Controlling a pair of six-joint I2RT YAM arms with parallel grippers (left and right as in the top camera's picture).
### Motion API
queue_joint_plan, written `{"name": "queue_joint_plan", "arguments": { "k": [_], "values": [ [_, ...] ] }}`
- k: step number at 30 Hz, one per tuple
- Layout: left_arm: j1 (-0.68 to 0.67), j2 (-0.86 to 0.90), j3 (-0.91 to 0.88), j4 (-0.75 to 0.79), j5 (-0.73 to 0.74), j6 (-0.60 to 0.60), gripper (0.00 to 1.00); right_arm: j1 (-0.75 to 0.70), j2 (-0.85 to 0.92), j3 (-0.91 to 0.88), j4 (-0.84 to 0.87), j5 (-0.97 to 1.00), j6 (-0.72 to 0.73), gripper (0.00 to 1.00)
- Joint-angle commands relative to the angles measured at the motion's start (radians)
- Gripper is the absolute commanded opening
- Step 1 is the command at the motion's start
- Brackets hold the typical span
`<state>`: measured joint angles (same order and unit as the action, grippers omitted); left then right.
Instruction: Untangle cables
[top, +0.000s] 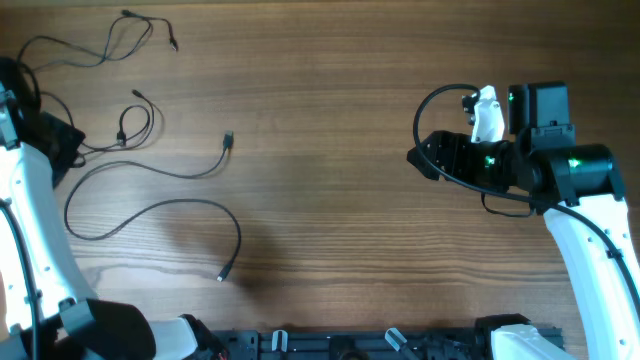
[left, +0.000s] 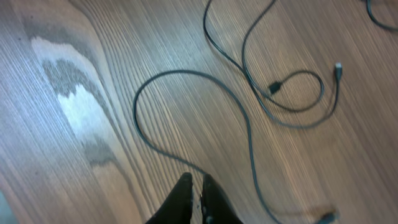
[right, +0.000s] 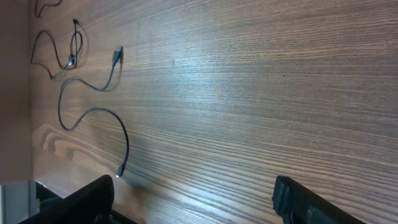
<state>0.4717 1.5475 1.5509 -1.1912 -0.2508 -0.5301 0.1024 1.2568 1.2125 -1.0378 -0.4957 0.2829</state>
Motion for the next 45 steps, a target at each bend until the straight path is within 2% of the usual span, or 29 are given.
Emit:
{"name": "queue_joint_plan", "arguments": {
  "k": [1,5,7,9,14,18,23,26,30,37,42,45],
  "values": [
    [0.042,0.059,0.004,0.026,-0.020,-0.010,0.18,0.003,0.010,0.003,0.006,0.010,-0.021,0.84],
    [0.071,0.122,0.004,0.018,-0.020,-0.009,0.41,0.003,0.010,0.003,0.005,0.010,-0.022,0.84],
    [0.088,0.154,0.004,0.014,-0.022,0.001,0.56,0.003,0.010,0.003,0.005,0.010,-0.022,0.84],
    [0.108,0.184,0.004,0.014,-0.042,0.002,0.60,0.003,0.010,0.003,0.005,0.010,-0.025,0.84],
    [0.178,0.244,0.004,0.021,-0.079,0.023,0.64,0.003,0.010,0.003,0.005,0.010,-0.055,0.84],
    [0.231,0.281,0.004,0.026,-0.079,0.032,0.74,0.003,0.010,0.003,0.012,0.010,-0.055,0.84],
    [0.270,0.310,-0.035,0.099,0.038,0.240,0.70,0.003,0.010,0.003,0.023,0.010,-0.056,0.84],
    [0.286,0.311,-0.090,0.163,0.098,0.320,0.69,0.003,0.010,0.003,0.025,0.010,-0.058,0.85],
    [0.293,0.311,-0.197,0.259,0.126,0.431,0.77,0.003,0.010,0.003,0.028,0.010,-0.073,0.87],
    [0.293,0.311,-0.383,0.463,0.128,0.441,0.79,0.003,0.012,0.003,0.032,0.011,-0.074,0.88],
    [0.300,0.312,-0.446,0.585,0.128,0.441,0.78,0.003,0.027,0.003,0.032,0.029,-0.073,0.88],
    [0.322,0.312,-0.451,0.618,0.128,0.441,0.60,0.003,0.049,0.003,0.034,0.028,-0.072,0.88]
  ]
}}
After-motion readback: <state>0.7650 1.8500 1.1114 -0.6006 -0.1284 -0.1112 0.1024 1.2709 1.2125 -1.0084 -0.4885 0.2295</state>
